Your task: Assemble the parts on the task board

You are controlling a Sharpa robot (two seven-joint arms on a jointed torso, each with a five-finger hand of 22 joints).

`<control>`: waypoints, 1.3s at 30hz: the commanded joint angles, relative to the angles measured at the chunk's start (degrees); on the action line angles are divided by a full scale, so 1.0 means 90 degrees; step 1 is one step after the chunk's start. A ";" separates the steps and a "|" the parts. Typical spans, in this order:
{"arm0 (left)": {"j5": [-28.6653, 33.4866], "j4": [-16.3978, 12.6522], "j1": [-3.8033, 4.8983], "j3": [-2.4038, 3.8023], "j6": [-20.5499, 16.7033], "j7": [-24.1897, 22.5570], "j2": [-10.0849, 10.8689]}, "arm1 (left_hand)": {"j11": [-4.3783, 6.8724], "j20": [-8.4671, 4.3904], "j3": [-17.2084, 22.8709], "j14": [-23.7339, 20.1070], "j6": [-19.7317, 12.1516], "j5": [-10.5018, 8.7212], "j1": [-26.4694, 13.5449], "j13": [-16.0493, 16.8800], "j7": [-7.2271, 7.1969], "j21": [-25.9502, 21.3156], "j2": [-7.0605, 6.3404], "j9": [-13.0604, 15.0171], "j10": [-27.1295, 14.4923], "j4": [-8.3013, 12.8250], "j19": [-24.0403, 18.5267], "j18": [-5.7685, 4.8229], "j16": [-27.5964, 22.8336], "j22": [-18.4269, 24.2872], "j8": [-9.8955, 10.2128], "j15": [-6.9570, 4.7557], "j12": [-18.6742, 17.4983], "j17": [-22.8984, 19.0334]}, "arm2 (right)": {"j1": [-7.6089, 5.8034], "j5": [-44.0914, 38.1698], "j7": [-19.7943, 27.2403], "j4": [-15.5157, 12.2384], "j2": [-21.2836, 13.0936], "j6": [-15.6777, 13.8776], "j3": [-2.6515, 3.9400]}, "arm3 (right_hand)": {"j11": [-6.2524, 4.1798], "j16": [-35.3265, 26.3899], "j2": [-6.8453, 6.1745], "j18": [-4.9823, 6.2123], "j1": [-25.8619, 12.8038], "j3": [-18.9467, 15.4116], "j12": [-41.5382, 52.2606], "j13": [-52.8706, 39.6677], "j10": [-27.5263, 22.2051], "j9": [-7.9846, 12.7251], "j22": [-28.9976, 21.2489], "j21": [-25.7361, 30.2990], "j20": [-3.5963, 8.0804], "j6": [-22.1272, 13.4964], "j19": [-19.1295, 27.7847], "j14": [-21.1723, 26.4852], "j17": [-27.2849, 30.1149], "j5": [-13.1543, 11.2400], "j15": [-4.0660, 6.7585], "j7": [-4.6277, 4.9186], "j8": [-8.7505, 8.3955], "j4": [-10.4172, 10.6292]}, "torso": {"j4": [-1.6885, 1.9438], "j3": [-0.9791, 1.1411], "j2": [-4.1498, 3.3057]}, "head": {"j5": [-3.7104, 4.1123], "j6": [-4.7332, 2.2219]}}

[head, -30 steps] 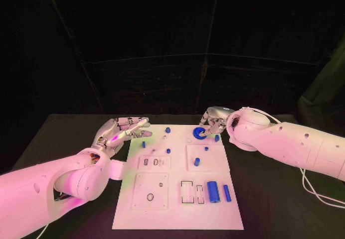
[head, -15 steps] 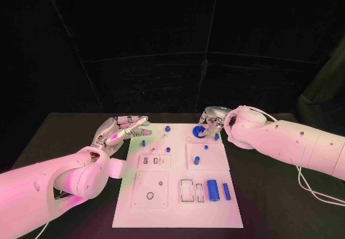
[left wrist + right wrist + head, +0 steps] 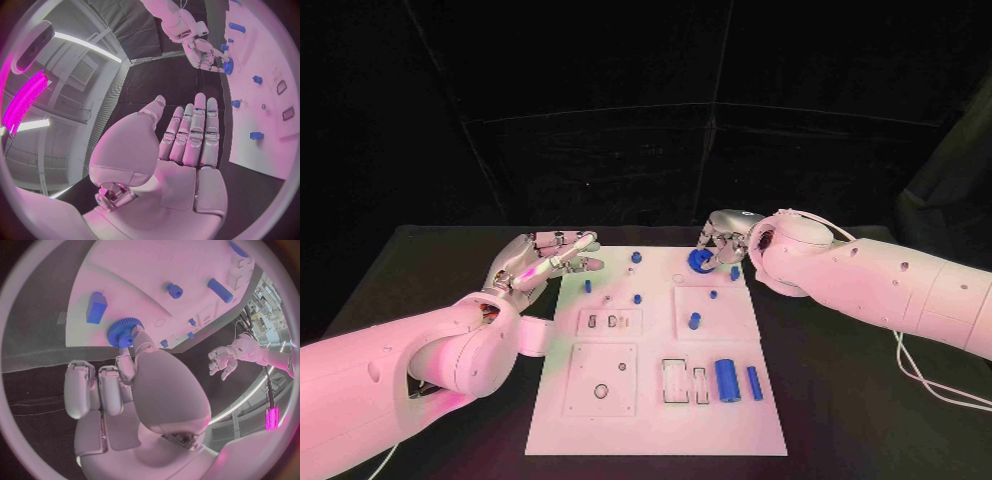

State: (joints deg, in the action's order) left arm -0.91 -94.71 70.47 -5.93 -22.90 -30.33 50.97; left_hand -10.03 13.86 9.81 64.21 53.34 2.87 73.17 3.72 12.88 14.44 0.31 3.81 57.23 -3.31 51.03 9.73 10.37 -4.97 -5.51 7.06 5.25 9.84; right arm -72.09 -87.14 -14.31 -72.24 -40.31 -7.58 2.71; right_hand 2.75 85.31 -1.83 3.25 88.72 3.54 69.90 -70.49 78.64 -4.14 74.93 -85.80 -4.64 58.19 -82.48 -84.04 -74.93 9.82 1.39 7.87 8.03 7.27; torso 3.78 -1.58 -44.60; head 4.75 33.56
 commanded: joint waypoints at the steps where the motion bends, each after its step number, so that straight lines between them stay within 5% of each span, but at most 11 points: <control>1: -0.0032 -0.0001 0.0009 0.0005 0.0072 -0.0031 0.0000 | -0.0026 -0.0005 -0.0007 0.0023 -0.0001 0.0000 0.0010 -0.0005 0.0049 -0.0032 0.0074 -0.0007 -0.0004 0.0024 0.0027 0.0093 -0.0020 0.0005 0.0044 0.0018 -0.0021 0.0010 | 0.0011 -0.0257 0.0224 -0.0100 -0.0004 -0.0757 -0.0009 | -0.0144 0.0055 0.0259 -0.0119 0.0156 0.0201 0.0073 -0.0063 0.0186 -0.0102 0.0607 -0.0066 0.0023 0.0431 -0.0085 -0.0438 -0.0582 -0.0053 0.0097 -0.0169 0.0202 -0.0062 | 0.0003 0.0001 0.0001 | -0.0003 -0.0013; 5: -0.0032 0.0001 0.0009 0.0005 0.0069 -0.0031 0.0002 | -0.0026 -0.0005 -0.0007 0.0023 -0.0001 0.0000 0.0010 -0.0005 0.0049 -0.0032 0.0074 -0.0007 -0.0004 0.0024 0.0027 0.0093 -0.0020 0.0005 0.0044 0.0018 -0.0021 0.0010 | 0.0013 -0.0450 0.0382 -0.0291 -0.0031 -0.1103 -0.0009 | -0.0190 0.0061 0.0218 -0.0130 0.0008 0.0408 0.0109 -0.0120 0.0224 -0.0116 0.0653 -0.0085 0.0066 0.0545 -0.0112 -0.0442 -0.0604 -0.0057 0.0145 -0.0207 0.0207 -0.0126 | 0.0023 -0.0005 0.0009 | 0.0004 -0.0019; 17: -0.0032 -0.0018 0.0009 0.0005 0.0077 -0.0017 0.0019 | -0.0016 -0.0010 0.0063 0.0037 0.0020 0.0000 0.0122 -0.0004 0.0033 -0.0051 0.0057 -0.0004 0.0012 0.0167 0.0042 0.0095 -0.0067 0.0028 0.0072 0.0011 -0.0055 0.0020 | 0.0012 -0.0548 0.0281 -0.0787 0.0133 -0.1441 -0.0006 | -0.0177 0.0042 0.0047 -0.0131 -0.0485 0.0659 0.0058 -0.0122 0.0225 -0.0085 0.0662 -0.0085 0.0081 0.0508 -0.0110 -0.0437 -0.0587 -0.0053 0.0137 -0.0206 0.0062 -0.0057 | 0.0002 -0.0005 -0.0004 | -0.0055 -0.0014; 26: -0.0032 -0.0006 0.0010 0.0005 0.0095 -0.0012 -0.0018 | -0.0017 -0.0010 0.0068 0.0039 0.0020 0.0000 0.0126 -0.0004 0.0035 -0.0052 0.0059 -0.0004 0.0012 0.0174 0.0043 0.0095 -0.0070 0.0030 0.0075 0.0011 -0.0058 0.0021 | 0.0012 -0.0553 0.0090 -0.0440 0.0865 -0.1273 -0.0007 | -0.0149 0.0030 -0.0012 -0.0131 -0.0664 0.0775 -0.0016 -0.0078 0.0190 -0.0062 0.0664 -0.0084 0.0065 0.0453 -0.0109 -0.0434 -0.0574 -0.0050 0.0116 -0.0174 -0.0030 -0.0020 | 0.0026 -0.0007 -0.0005 | -0.0069 0.0017; 39: -0.0032 0.0008 0.0010 0.0005 0.0109 -0.0018 -0.0043 | -0.0018 -0.0010 0.0075 0.0040 0.0021 0.0000 0.0128 -0.0004 0.0037 -0.0054 0.0065 -0.0004 0.0013 0.0179 0.0044 0.0095 -0.0074 0.0032 0.0078 0.0011 -0.0062 0.0022 | 0.0077 -0.0724 0.0057 0.0084 0.1431 -0.0966 -0.0141 | -0.0134 0.0024 -0.0050 -0.0133 -0.0749 0.0825 -0.0080 -0.0033 0.0154 -0.0052 0.0672 -0.0086 0.0054 0.0426 -0.0113 -0.0433 -0.0567 -0.0026 0.0103 -0.0156 -0.0075 -0.0013 | 0.0004 -0.0004 -0.0004 | -0.0117 0.0048</control>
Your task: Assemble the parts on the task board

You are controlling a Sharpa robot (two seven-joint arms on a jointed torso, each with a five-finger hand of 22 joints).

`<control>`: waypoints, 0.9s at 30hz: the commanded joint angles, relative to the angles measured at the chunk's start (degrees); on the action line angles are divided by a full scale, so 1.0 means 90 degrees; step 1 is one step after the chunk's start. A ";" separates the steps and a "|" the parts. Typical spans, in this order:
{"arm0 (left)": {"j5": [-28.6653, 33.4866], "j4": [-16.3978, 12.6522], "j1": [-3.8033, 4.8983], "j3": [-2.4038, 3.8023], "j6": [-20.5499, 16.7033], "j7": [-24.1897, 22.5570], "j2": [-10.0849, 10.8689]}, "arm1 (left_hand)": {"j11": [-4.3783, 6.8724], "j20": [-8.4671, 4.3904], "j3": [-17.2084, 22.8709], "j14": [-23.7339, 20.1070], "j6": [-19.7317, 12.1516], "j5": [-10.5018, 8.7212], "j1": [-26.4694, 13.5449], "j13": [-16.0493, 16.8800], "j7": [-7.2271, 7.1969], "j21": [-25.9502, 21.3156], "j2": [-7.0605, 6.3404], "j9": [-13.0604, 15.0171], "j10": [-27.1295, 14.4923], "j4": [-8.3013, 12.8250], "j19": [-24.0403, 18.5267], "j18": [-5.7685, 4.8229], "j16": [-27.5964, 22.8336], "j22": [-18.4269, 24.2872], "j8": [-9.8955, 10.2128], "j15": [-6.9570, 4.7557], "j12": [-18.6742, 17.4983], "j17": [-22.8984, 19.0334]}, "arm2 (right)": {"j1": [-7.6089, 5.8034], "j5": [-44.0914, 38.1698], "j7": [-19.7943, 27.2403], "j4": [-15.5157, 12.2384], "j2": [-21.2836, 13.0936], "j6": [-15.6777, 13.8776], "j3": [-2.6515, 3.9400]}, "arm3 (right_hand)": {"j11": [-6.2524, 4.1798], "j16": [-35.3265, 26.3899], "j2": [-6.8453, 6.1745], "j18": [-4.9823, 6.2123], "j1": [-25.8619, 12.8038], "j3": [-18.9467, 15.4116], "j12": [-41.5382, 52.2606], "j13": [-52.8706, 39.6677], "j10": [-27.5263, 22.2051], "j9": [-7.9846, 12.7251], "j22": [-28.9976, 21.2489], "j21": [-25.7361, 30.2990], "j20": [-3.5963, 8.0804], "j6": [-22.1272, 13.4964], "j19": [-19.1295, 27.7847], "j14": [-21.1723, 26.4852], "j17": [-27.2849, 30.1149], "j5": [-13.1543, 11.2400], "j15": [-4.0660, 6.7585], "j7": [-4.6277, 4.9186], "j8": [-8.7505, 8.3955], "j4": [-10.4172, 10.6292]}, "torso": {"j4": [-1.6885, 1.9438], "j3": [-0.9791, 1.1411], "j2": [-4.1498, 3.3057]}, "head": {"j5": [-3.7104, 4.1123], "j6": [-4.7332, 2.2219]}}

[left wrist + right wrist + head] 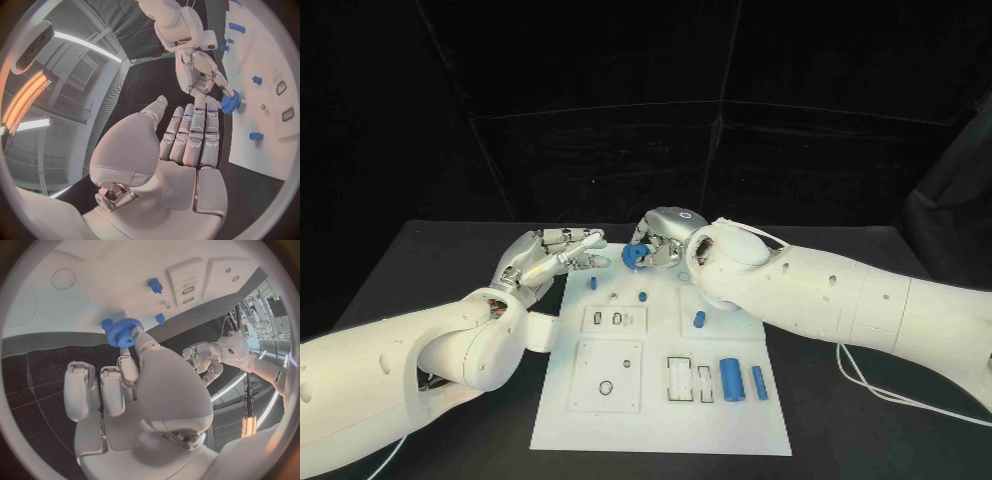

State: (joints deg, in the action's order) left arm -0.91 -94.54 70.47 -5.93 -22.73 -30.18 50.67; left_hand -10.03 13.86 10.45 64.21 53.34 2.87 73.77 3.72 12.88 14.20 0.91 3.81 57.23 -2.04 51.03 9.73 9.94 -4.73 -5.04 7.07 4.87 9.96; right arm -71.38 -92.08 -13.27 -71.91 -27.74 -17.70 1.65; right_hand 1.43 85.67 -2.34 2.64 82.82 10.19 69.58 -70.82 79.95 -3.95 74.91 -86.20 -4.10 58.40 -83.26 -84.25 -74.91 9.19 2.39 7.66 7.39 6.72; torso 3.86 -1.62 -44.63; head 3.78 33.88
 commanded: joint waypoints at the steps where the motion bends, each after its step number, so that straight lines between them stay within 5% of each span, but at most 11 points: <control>1: -0.0031 -0.0012 0.0010 0.0005 0.0092 -0.0034 -0.0010 | -0.0018 -0.0010 0.0004 0.0040 0.0021 0.0000 0.0061 -0.0005 0.0037 -0.0026 -0.0002 -0.0005 0.0013 0.0038 0.0044 0.0095 -0.0026 0.0005 0.0026 0.0011 -0.0019 0.0009 | 0.0004 -0.0189 -0.0069 0.0071 0.0054 0.0184 -0.0036 | 0.0015 -0.0018 0.0001 -0.0065 -0.0105 0.0090 -0.0054 0.0010 0.0003 -0.0072 0.0673 -0.0041 -0.0007 0.0397 -0.0026 -0.0409 -0.0568 0.0043 -0.0010 -0.0130 -0.0011 0.0049 | -0.0004 0.0001 0.0000 | -0.0007 0.0015; 6: -0.0031 -0.0010 0.0010 0.0006 0.0096 -0.0034 -0.0014 | -0.0018 -0.0010 0.0004 0.0040 0.0021 0.0000 0.0061 -0.0005 0.0037 -0.0026 -0.0002 -0.0005 0.0013 0.0038 0.0044 0.0095 -0.0026 0.0005 0.0026 0.0011 -0.0019 0.0009 | 0.0036 -0.0224 -0.0092 0.0156 0.0128 0.0366 -0.0070 | 0.0039 -0.0026 -0.0079 -0.0063 -0.0217 0.0103 -0.0173 0.0102 -0.0065 -0.0055 0.0665 -0.0037 -0.0024 0.0344 -0.0019 -0.0406 -0.0557 0.0071 -0.0031 -0.0102 -0.0069 0.0069 | -0.0002 0.0005 0.0002 | -0.0012 0.0017; 10: -0.0031 -0.0004 0.0010 0.0006 0.0099 -0.0033 -0.0018 | -0.0018 -0.0010 0.0004 0.0040 0.0021 0.0000 0.0061 -0.0005 0.0037 -0.0026 -0.0002 -0.0005 0.0013 0.0038 0.0044 0.0095 -0.0026 0.0005 0.0026 0.0011 -0.0019 0.0009 | 0.0056 -0.0238 -0.0094 0.0175 0.0155 0.0477 -0.0079 | 0.0063 -0.0035 -0.0232 -0.0060 -0.0408 0.0058 -0.0267 0.0170 -0.0115 -0.0042 0.0653 -0.0029 -0.0049 0.0311 -0.0007 -0.0404 -0.0548 0.0370 -0.0054 -0.0077 -0.0127 0.0119 | -0.0007 0.0007 0.0000 | -0.0018 0.0035; 17: -0.0031 0.0004 0.0010 0.0006 0.0102 -0.0031 -0.0019 | -0.0018 -0.0010 0.0004 0.0040 0.0021 0.0000 0.0061 -0.0005 0.0037 -0.0026 -0.0002 -0.0005 0.0013 0.0038 0.0044 0.0095 -0.0026 0.0005 0.0026 0.0011 -0.0019 0.0009 | 0.0072 -0.0317 -0.0122 0.0191 0.0164 0.0422 -0.0084 | 0.0085 -0.0050 -0.0342 -0.0057 -0.0563 0.0011 -0.0461 0.0329 -0.0216 -0.0025 0.0645 -0.0024 -0.0067 0.0248 0.0000 -0.0399 -0.0529 0.0361 -0.0071 -0.0053 -0.0192 0.0173 | -0.0014 0.0003 0.0002 | -0.0014 0.0032; 22: -0.0031 0.0008 0.0010 0.0006 0.0102 -0.0028 -0.0020 | -0.0018 -0.0010 0.0004 0.0040 0.0021 0.0000 0.0061 -0.0005 0.0037 -0.0026 -0.0002 -0.0005 0.0013 0.0038 0.0044 0.0095 -0.0026 0.0005 0.0026 0.0011 -0.0019 0.0009 | 0.0074 -0.0330 -0.0065 0.0197 0.0174 0.0267 -0.0085 | 0.0190 -0.0066 -0.0551 -0.0037 -0.0770 -0.0144 -0.0903 0.0688 -0.0474 0.0037 0.0548 0.0021 -0.0127 -0.0266 0.0075 -0.0391 -0.0521 0.0284 -0.0153 0.0062 -0.0432 0.0265 | -0.0009 0.0006 -0.0001 | -0.0011 0.0037; 27: -0.0031 0.0012 0.0010 0.0006 0.0102 -0.0024 -0.0019 | -0.0018 -0.0010 0.0004 0.0040 0.0021 0.0000 0.0061 -0.0005 0.0037 -0.0026 -0.0002 -0.0005 0.0013 0.0038 0.0044 0.0095 -0.0026 0.0005 0.0026 0.0011 -0.0019 0.0009 | 0.0076 -0.0334 -0.0043 0.0188 0.0179 0.0244 -0.0085 | 0.0241 -0.0071 -0.0652 -0.0029 -0.0923 -0.0395 -0.1000 0.0774 -0.0529 0.0016 0.0518 0.0039 -0.0186 -0.0459 0.0099 -0.0389 -0.0527 0.0287 -0.0204 0.0110 -0.0416 0.0426 | -0.0008 0.0004 0.0003 | -0.0013 0.0040</control>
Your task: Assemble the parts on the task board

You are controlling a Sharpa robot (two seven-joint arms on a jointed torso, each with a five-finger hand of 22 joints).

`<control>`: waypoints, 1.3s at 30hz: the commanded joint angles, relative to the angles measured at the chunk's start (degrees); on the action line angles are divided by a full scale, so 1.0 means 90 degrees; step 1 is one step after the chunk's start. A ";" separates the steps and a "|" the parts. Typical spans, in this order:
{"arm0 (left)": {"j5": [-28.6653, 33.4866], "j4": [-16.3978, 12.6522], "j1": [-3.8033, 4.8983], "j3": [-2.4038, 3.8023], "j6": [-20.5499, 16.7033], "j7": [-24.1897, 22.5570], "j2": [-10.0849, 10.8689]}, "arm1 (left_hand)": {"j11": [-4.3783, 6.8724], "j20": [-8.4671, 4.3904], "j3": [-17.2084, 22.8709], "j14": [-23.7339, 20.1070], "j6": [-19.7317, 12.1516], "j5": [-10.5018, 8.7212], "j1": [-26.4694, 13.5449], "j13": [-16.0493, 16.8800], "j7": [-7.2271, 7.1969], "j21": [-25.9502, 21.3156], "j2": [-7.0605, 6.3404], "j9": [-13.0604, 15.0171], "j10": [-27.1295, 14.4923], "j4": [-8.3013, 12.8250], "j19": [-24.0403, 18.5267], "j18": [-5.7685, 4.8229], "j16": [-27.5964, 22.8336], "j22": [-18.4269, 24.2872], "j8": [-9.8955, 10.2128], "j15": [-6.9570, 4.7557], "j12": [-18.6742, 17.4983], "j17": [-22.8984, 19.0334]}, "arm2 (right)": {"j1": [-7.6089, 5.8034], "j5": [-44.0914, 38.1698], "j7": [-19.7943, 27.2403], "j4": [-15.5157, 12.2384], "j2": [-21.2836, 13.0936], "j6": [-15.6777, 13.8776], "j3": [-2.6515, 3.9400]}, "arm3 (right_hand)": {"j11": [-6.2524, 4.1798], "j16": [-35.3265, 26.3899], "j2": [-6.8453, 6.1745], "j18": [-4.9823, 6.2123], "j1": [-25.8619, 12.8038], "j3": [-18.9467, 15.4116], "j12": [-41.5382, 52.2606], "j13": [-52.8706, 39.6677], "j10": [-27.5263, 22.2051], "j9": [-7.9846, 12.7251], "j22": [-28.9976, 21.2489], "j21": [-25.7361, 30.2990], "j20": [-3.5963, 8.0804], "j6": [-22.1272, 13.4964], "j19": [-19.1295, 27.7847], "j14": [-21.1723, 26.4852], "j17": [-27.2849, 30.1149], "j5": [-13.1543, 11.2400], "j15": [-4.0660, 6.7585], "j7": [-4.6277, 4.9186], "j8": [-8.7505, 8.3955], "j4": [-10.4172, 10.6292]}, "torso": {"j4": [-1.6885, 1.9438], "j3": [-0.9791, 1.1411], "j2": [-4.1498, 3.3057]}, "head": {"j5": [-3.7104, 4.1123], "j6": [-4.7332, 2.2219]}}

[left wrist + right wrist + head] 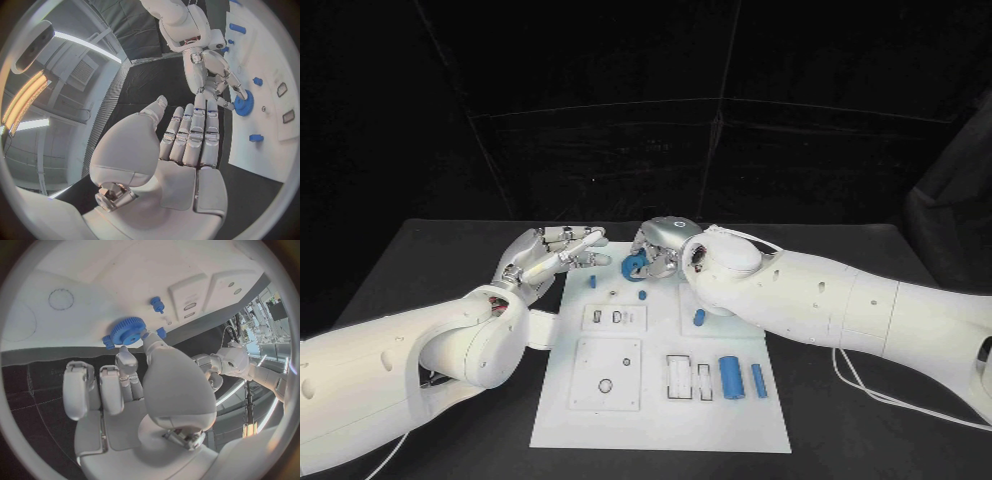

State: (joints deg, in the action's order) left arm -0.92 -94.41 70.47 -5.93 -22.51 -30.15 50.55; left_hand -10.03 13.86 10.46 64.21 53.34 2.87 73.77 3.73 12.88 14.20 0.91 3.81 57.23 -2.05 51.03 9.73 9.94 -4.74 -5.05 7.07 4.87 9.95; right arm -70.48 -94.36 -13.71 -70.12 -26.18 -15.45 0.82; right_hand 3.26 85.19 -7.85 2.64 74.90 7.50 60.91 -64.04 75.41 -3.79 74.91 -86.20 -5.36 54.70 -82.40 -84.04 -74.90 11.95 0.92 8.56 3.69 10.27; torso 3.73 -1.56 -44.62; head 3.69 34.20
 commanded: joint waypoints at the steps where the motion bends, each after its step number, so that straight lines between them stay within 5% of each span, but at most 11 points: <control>1: -0.0031 -0.0001 0.0009 0.0005 0.0078 -0.0027 -0.0006 | -0.0018 -0.0010 0.0004 0.0040 0.0021 0.0000 0.0061 -0.0005 0.0037 -0.0027 -0.0002 -0.0005 0.0013 0.0038 0.0044 0.0095 -0.0026 0.0007 0.0027 0.0011 -0.0019 0.0010 | -0.0024 -0.0081 0.0004 -0.0011 0.0005 -0.0008 0.0007 | 0.0042 -0.0016 -0.0044 -0.0029 -0.0046 -0.0136 -0.0046 0.0030 -0.0030 -0.0005 0.0517 0.0041 -0.0054 -0.0062 0.0006 -0.0413 -0.0533 -0.0024 -0.0045 0.0014 -0.0002 0.0056 | 0.0005 -0.0002 0.0002 | -0.0003 0.0005; 9: -0.0031 0.0008 0.0009 0.0005 0.0082 -0.0018 -0.0006 | -0.0018 -0.0010 0.0004 0.0040 0.0021 0.0000 0.0061 -0.0005 0.0037 -0.0027 -0.0002 -0.0005 0.0013 0.0038 0.0044 0.0095 -0.0026 0.0007 0.0027 0.0011 -0.0019 0.0010 | -0.0022 -0.0082 -0.0017 -0.0016 -0.0029 -0.0043 0.0006 | 0.0074 -0.0020 -0.0024 -0.0025 -0.0044 -0.0444 -0.0091 0.0078 -0.0065 -0.0017 0.0507 0.0051 -0.0091 -0.0166 0.0013 -0.0414 -0.0547 -0.0057 -0.0077 0.0045 0.0009 0.0303 | -0.0001 0.0000 0.0001 | 0.0001 0.0001; 16: -0.0031 0.0016 0.0009 0.0005 0.0086 -0.0012 0.0008 | -0.0018 -0.0010 0.0004 0.0040 0.0021 0.0000 0.0061 -0.0005 0.0037 -0.0027 -0.0002 -0.0005 0.0013 0.0038 0.0044 0.0095 -0.0026 0.0007 0.0027 0.0011 -0.0019 0.0010 | 0.0004 0.0053 0.0118 -0.0310 -0.0360 -0.0577 0.0006 | 0.0063 -0.0009 0.0059 -0.0035 -0.0007 -0.0559 0.0100 -0.0076 0.0042 -0.0038 0.0557 0.0032 -0.0093 -0.0103 -0.0026 -0.0423 -0.0578 0.0051 -0.0072 0.0030 0.0048 0.0467 | -0.0020 0.0014 0.0005 | -0.0011 -0.0032; 22: -0.0031 0.0000 0.0009 0.0005 0.0079 -0.0005 0.0041 | -0.0020 -0.0010 0.0018 0.0044 0.0024 -0.0001 0.0056 -0.0005 0.0040 -0.0032 0.0011 -0.0005 0.0014 0.0048 0.0047 0.0094 -0.0039 0.0013 0.0036 0.0012 -0.0029 0.0013 | 0.0010 0.0323 0.0236 -0.0460 -0.0581 -0.0359 0.0005 | 0.0052 0.0005 0.0128 -0.0045 -0.0025 -0.0636 0.0220 -0.0173 0.0111 -0.0042 0.0600 0.0015 -0.0083 -0.0056 -0.0058 -0.0431 -0.0612 0.0077 -0.0060 0.0017 0.0058 0.0560 | -0.0051 0.0007 -0.0004 | 0.0010 -0.0062; 39: -0.0031 0.0059 0.0009 0.0005 0.0103 0.0006 -0.0017 | -0.0020 -0.0010 0.0018 0.0044 0.0024 -0.0001 0.0056 -0.0005 0.0040 -0.0032 0.0011 -0.0005 0.0014 0.0048 0.0047 0.0094 -0.0039 0.0013 0.0036 0.0012 -0.0029 0.0013 | 0.0012 0.0463 0.0220 -0.0429 -0.0391 0.0080 0.0004 | 0.0065 0.0089 0.0368 -0.0071 -0.0344 -0.1006 0.0614 -0.0515 0.0305 0.0003 0.0720 -0.0035 -0.0096 -0.0257 -0.0143 -0.0469 -0.0781 0.0263 -0.0075 0.0023 -0.0022 0.0683 | -0.0028 0.0001 -0.0014 | 0.0020 -0.0013</control>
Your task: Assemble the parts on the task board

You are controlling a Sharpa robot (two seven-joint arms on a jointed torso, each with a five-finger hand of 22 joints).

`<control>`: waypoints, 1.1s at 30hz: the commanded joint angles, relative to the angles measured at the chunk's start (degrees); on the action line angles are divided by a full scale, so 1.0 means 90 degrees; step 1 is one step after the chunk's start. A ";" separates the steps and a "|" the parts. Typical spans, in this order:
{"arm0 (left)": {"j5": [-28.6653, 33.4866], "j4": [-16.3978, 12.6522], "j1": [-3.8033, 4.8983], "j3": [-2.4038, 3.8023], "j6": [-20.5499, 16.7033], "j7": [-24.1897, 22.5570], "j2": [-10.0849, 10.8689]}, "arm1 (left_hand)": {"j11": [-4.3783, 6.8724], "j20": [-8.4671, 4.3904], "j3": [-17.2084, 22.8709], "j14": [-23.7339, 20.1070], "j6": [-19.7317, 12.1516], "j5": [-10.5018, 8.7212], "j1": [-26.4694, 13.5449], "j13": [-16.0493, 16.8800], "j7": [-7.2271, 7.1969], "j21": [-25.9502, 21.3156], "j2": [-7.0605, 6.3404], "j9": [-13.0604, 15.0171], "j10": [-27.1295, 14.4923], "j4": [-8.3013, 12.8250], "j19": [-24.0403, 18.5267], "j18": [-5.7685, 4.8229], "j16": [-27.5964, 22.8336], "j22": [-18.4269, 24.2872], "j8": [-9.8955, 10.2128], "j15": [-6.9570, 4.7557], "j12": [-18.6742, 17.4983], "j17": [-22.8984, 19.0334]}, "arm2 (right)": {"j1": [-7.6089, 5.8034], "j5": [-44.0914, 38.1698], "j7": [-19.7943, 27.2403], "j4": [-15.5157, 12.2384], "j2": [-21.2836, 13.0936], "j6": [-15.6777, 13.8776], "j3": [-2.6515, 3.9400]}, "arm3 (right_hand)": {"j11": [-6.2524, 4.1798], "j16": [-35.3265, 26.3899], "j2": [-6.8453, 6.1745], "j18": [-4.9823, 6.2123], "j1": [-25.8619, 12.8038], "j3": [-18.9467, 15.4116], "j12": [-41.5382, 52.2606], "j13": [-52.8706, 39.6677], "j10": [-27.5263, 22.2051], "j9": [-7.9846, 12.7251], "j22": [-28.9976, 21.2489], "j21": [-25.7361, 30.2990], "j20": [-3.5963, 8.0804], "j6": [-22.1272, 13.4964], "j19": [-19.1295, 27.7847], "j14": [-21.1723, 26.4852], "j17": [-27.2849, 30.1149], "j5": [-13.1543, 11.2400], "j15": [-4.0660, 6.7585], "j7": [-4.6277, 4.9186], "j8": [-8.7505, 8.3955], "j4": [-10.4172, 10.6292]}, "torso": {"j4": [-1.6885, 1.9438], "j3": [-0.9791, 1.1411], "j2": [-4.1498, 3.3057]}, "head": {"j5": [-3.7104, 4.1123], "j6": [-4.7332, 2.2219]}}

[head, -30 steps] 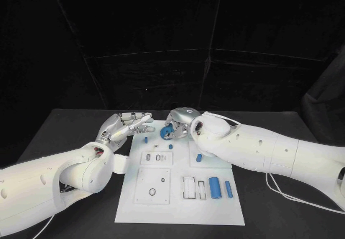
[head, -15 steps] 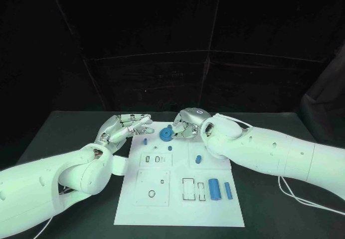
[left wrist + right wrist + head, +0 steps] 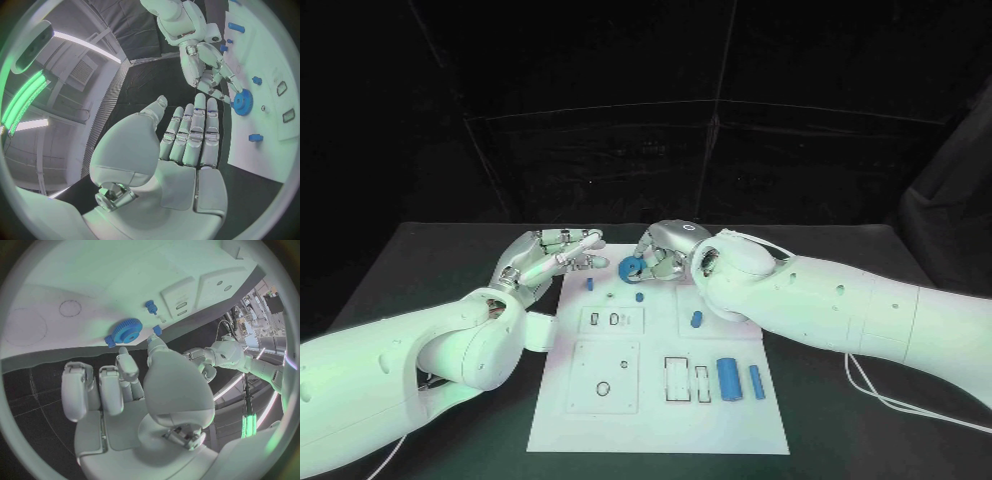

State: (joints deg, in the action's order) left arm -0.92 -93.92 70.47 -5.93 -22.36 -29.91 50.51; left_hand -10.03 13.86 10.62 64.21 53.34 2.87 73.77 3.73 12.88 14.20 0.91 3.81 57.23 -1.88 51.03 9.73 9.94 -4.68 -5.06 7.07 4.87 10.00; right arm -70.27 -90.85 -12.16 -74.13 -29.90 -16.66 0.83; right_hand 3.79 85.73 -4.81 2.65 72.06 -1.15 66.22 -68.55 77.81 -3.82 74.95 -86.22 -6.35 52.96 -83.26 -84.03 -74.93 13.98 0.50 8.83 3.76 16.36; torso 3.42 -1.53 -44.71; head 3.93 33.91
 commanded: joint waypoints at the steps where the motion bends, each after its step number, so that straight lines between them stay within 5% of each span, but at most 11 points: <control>1: -0.0031 0.0008 0.0009 0.0005 0.0087 -0.0021 -0.0015 | -0.0020 -0.0010 0.0000 0.0044 0.0024 -0.0001 0.0056 -0.0006 0.0040 -0.0032 0.0011 -0.0005 0.0014 0.0030 0.0047 0.0094 -0.0039 0.0006 0.0038 0.0012 -0.0030 0.0007 | -0.0011 0.0074 0.0036 0.0026 0.0032 0.0263 0.0002 | 0.0005 0.0029 0.0034 -0.0072 -0.0026 -0.0049 0.0031 -0.0020 0.0042 0.0007 0.0716 -0.0032 0.0014 -0.0070 -0.0049 -0.0470 -0.0779 0.0037 -0.0029 -0.0010 -0.0030 0.0005 | 0.0005 0.0001 -0.0003 | -0.0010 0.0019; 12: -0.0031 0.0016 0.0009 0.0005 0.0096 -0.0007 -0.0019 | -0.0020 -0.0010 0.0000 0.0044 0.0024 -0.0001 0.0056 -0.0006 0.0040 -0.0032 0.0011 -0.0005 0.0014 0.0030 0.0047 0.0094 -0.0039 0.0006 0.0038 0.0012 -0.0030 0.0007 | -0.0011 0.0018 -0.0241 0.0260 0.0178 0.0686 0.0003 | 0.0005 0.0033 0.0087 -0.0073 -0.0031 -0.0224 0.0052 -0.0051 0.0019 0.0063 0.0726 -0.0035 0.0024 -0.0948 -0.0050 -0.0470 -0.0794 -0.0028 -0.0023 -0.0006 -0.0077 -0.0003 | 0.0006 0.0006 0.0002 | -0.0022 0.0031; 18: -0.0031 0.0014 0.0009 0.0005 0.0099 0.0001 -0.0014 | -0.0020 -0.0010 0.0000 0.0044 0.0024 -0.0001 0.0056 -0.0006 0.0040 -0.0032 0.0011 -0.0005 0.0014 0.0030 0.0047 0.0094 -0.0039 0.0006 0.0038 0.0012 -0.0030 0.0007 | -0.0011 0.0004 -0.0273 0.0275 0.0203 0.0673 0.0003 | 0.0009 0.0036 0.0093 -0.0074 -0.0025 -0.0234 0.0055 -0.0055 0.0018 0.0066 0.0729 -0.0036 0.0022 -0.1010 -0.0052 -0.0472 -0.0800 -0.0024 -0.0027 -0.0001 -0.0079 -0.0004 | -0.0010 0.0005 0.0001 | -0.0018 0.0029; 21: -0.0031 0.0010 0.0010 0.0005 0.0101 0.0003 -0.0013 | -0.0021 -0.0009 0.0007 0.0045 0.0024 -0.0001 0.0046 -0.0006 0.0040 -0.0036 0.0018 -0.0006 0.0013 0.0033 0.0049 0.0094 -0.0050 0.0011 0.0046 0.0014 -0.0038 0.0009 | -0.0006 0.0002 -0.0193 0.0214 0.0162 0.0270 0.0002 | 0.0018 0.0054 0.0124 -0.0078 0.0007 -0.0240 0.0151 -0.0139 0.0067 0.0051 0.0746 -0.0043 0.0017 -0.0934 -0.0064 -0.0480 -0.0837 0.0085 -0.0034 0.0012 -0.0056 -0.0013 | -0.0005 0.0006 0.0002 | -0.0013 0.0029; 27: -0.0031 0.0021 0.0010 0.0004 0.0102 0.0006 0.0004 | -0.0021 -0.0009 0.0007 0.0045 0.0024 -0.0001 0.0046 -0.0006 0.0040 -0.0036 0.0018 -0.0006 0.0013 0.0033 0.0049 0.0094 -0.0050 0.0011 0.0046 0.0014 -0.0038 0.0009 | 0.0025 0.0389 0.0556 -0.0144 -0.0218 -0.1218 0.0001 | 0.0029 0.0033 0.0186 -0.0078 0.0240 -0.0244 0.0216 -0.0198 0.0091 0.0000 0.0750 -0.0045 0.0002 -0.0415 -0.0066 -0.0470 -0.0800 0.0364 -0.0045 0.0028 0.0016 -0.0118 | -0.0019 0.0018 0.0009 | -0.0015 0.0011; 33: -0.0031 0.0029 0.0009 0.0004 0.0099 0.0002 0.0042 | -0.0021 -0.0009 0.0007 0.0045 0.0024 -0.0001 0.0046 -0.0006 0.0040 -0.0036 0.0018 -0.0006 0.0013 0.0033 0.0049 0.0094 -0.0050 0.0011 0.0046 0.0014 -0.0038 0.0009 | 0.0033 0.1416 0.1551 -0.0643 -0.0912 -0.1830 0.0001 | 0.0040 -0.0024 0.0245 -0.0062 0.0485 -0.0213 0.0131 -0.0134 0.0028 -0.0004 0.0683 -0.0014 -0.0005 -0.0226 -0.0012 -0.0444 -0.0702 0.0405 -0.0054 0.0043 0.0014 -0.0251 | -0.0034 0.0014 0.0009 | 0.0010 -0.0023</control>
State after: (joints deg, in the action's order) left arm -0.93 -93.61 70.47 -5.94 -22.12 -29.62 50.86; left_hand -10.03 13.86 10.62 64.21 53.34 2.87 73.77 3.73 12.88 14.20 0.91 3.81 57.23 -1.89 51.03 9.73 9.70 -4.63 -4.82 7.06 4.87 9.98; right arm -69.87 -85.06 -5.57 -79.41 -37.71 -26.25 0.80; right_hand 4.00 85.69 -2.72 2.65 76.03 -3.09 67.59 -69.89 78.42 -3.83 74.93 -86.46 -6.34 50.71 -83.65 -84.03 -74.91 17.34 0.51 9.23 3.77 14.41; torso 3.19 -1.41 -44.65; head 3.86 33.82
